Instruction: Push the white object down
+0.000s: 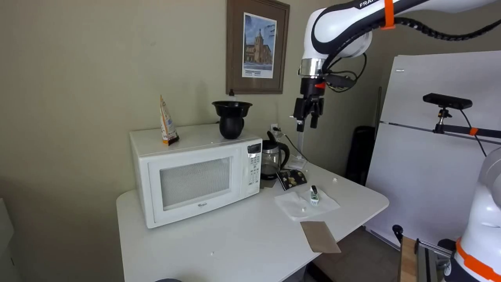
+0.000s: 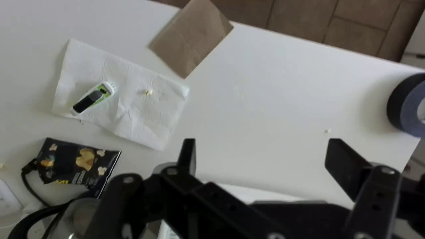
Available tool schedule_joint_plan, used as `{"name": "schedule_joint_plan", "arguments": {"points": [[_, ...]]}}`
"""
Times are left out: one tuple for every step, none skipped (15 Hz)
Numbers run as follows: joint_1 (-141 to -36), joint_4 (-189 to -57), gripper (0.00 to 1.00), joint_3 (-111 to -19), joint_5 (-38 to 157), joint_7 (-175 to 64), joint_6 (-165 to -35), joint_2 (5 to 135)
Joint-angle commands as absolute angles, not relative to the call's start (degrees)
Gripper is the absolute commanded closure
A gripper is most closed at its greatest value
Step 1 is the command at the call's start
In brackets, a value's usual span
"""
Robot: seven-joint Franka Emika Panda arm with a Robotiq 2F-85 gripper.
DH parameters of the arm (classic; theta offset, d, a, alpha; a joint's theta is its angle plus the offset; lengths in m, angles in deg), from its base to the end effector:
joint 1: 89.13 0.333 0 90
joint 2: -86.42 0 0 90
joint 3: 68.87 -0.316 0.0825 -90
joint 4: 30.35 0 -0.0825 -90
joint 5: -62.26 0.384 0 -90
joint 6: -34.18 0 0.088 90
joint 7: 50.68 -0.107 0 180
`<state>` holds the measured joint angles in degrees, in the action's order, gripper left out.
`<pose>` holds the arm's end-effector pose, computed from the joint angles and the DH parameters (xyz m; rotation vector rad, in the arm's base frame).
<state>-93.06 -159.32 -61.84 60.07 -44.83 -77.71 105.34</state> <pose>0.4469 -0.0928 0.4992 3.1390 -0.1091 0.0476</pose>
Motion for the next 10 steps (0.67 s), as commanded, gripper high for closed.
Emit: {"name": "schedule_joint_plan", "arguments": {"points": [[-95.3,-152.7,0.0,-58.5,64.0,-44.8,-88.8,96.7],[-96.1,-150.1,0.0,-57.4,65.2,-45.4,-90.4,94.7],[-97.0,-147.8,0.0,-56.6,65.9,-46.0,-92.6,92.7],[-97.7,-144.8,0.0,-55.8,67.1,-46.4,-94.0,90.3],[-98.6,-142.3,0.15,-55.2,67.8,-47.3,-95.7,88.2],[-99.4,-139.8,0.27,-54.7,68.4,-48.6,-97.0,85.9],[-100.4,-136.6,0.34,-54.2,68.8,-50.1,-97.8,83.3],[-101.2,-133.9,0.44,-53.9,68.9,-51.9,-98.7,81.1],[-101.9,-131.7,0.51,-53.6,68.7,-53.5,-99.8,79.1],[-102.5,-129.6,0.58,-53.4,68.3,-55.5,-100.8,77.3]]}}
